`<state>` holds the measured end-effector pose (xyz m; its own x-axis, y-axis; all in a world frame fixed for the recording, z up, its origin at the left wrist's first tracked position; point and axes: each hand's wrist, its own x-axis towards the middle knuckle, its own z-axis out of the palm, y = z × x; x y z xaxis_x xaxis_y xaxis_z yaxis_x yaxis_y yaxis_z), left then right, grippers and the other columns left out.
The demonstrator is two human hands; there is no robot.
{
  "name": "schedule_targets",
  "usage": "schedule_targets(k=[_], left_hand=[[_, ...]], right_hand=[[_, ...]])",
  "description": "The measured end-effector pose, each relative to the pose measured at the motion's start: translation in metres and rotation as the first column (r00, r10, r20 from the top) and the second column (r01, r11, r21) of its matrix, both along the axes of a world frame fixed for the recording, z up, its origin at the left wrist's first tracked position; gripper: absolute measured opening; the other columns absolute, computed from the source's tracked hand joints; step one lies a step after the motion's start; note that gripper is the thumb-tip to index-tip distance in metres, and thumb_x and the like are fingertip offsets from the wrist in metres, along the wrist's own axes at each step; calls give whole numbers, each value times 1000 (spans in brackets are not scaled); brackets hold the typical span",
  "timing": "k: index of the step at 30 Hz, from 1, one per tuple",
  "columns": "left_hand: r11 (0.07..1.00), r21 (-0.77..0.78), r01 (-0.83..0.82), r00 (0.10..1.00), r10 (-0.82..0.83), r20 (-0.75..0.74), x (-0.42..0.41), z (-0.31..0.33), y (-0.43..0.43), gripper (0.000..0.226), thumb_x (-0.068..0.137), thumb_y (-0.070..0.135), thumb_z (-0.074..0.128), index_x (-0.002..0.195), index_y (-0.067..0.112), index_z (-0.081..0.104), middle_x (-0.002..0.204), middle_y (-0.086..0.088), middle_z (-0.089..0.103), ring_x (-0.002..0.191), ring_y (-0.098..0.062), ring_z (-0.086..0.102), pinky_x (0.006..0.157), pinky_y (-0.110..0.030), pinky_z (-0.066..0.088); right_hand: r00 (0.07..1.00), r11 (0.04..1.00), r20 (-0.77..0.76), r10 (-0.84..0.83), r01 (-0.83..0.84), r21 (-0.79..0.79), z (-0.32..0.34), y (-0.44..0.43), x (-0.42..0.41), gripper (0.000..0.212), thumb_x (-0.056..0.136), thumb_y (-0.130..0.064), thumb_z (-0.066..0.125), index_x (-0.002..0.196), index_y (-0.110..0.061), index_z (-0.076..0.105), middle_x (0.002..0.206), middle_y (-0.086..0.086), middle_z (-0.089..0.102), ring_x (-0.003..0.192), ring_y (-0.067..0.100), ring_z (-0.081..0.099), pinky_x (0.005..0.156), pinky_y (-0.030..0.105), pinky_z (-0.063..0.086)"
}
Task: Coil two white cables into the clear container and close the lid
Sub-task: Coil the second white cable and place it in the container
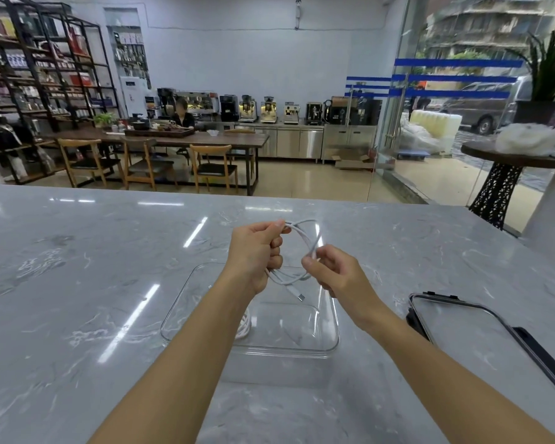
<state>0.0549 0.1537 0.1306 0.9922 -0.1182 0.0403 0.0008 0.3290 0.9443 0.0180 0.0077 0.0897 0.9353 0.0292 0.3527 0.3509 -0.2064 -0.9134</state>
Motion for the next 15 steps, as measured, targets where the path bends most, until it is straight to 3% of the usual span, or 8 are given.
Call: schedule_targets(k=[5,10,15], left_hand=[[998,-7,-63,998,63,-3,4,4,16,21,91,10,53,75,0,62,49,0,36,32,-5,26,31,-16,23],[994,35,-100,994,98,54,3,8,27,22,91,9,53,73,1,63,52,-3,37,32,-5,27,32,-16,25],[983,142,-119,990,106,96,-3,6,33,22,91,12,53,75,2,65,56,-5,39,36,-7,30,34,-17,28]], right_hand=[[999,997,-11,-51,50,-54,-3,-12,-7,18,81,-27,66,66,-17,66,44,-13,37,44,5,33,43,6,31],[998,990,20,-57,59,-127,5,-20,-12,15,78,-28,69,64,-25,68,49,-5,40,45,6,33,46,7,31],[997,976,13,-72,73,-206,5,-24,-16,22,77,-43,64,64,-25,68,46,-12,42,49,7,35,50,10,31]])
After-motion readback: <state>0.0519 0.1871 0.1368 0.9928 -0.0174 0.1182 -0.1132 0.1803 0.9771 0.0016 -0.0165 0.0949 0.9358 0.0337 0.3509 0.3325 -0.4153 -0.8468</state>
